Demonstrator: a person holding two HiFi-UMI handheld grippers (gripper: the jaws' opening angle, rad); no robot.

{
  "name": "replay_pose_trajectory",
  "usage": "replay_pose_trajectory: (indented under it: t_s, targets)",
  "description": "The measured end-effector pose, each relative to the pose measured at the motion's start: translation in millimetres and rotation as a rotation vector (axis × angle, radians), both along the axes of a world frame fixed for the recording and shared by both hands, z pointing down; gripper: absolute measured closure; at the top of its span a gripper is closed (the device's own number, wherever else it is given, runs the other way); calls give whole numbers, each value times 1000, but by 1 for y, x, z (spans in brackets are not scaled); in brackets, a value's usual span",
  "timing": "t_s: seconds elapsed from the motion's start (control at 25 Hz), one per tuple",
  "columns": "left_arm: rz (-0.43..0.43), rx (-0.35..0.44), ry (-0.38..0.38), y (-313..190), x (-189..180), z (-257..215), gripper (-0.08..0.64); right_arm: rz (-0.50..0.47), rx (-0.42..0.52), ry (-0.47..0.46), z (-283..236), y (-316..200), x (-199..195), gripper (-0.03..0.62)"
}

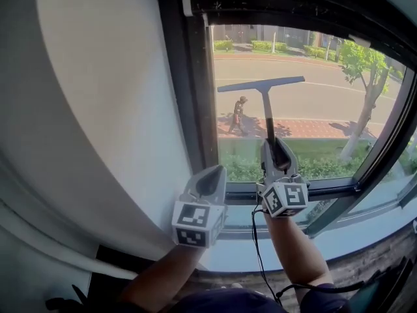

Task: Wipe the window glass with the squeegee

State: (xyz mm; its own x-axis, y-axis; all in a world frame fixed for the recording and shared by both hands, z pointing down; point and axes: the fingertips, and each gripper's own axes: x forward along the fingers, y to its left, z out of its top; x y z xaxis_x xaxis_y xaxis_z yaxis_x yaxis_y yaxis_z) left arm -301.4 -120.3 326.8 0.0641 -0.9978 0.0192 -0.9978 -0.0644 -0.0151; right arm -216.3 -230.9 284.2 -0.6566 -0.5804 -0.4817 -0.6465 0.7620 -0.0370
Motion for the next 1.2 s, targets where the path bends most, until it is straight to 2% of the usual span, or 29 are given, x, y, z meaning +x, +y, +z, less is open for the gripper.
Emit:
replay_pose_trajectory:
  t_s: [0.44,1.2]
  targets:
    - [19,-30,21,-6,14,20,555,2,-50,42,47,4,6,489]
    - [15,-118,49,1,21,63,555,-34,-219,25,131,18,4,489]
